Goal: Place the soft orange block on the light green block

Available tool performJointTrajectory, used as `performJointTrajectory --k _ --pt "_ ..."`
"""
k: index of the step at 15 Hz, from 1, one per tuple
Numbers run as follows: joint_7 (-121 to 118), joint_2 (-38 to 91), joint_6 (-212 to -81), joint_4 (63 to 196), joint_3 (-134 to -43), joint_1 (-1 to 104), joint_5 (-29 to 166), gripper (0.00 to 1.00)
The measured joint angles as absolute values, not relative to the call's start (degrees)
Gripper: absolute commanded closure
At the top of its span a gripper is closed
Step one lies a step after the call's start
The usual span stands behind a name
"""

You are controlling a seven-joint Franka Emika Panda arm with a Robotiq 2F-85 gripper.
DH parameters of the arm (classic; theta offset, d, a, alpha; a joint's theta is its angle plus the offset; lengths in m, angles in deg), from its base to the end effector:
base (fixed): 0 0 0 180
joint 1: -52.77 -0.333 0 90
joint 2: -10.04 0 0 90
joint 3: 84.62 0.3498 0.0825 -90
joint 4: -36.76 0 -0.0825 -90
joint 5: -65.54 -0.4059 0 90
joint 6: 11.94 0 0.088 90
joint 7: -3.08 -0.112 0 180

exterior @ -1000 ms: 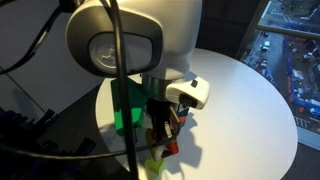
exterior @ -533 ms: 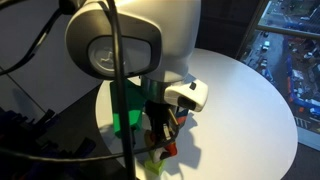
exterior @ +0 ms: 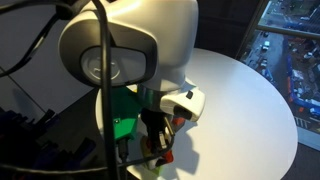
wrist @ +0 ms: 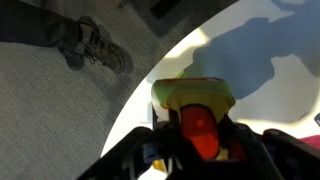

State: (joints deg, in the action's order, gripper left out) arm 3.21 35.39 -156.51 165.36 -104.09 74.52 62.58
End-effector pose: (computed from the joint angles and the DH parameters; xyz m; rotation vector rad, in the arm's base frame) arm 0.4090 -0.3669 0.1744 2.8601 -1.1108 -0.2600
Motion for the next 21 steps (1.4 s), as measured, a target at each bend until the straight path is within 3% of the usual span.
performJointTrajectory --k 11,12,13,15,19,21 --pt "3.52 37.87 -162.31 166.96 -104.08 74.56 62.58 0.87" --pt "3.54 38.07 -162.34 167.02 -104.09 74.56 62.58 0.76" --pt "3.55 38.26 -162.35 167.08 -104.08 74.56 62.58 0.37" --pt "3.55 38.56 -162.36 167.13 -104.09 74.57 62.58 0.34" --pt "3.60 38.64 -162.37 167.13 -104.09 74.67 62.58 0.03" --pt "3.69 38.82 -162.37 167.14 -104.09 74.81 62.58 0.00"
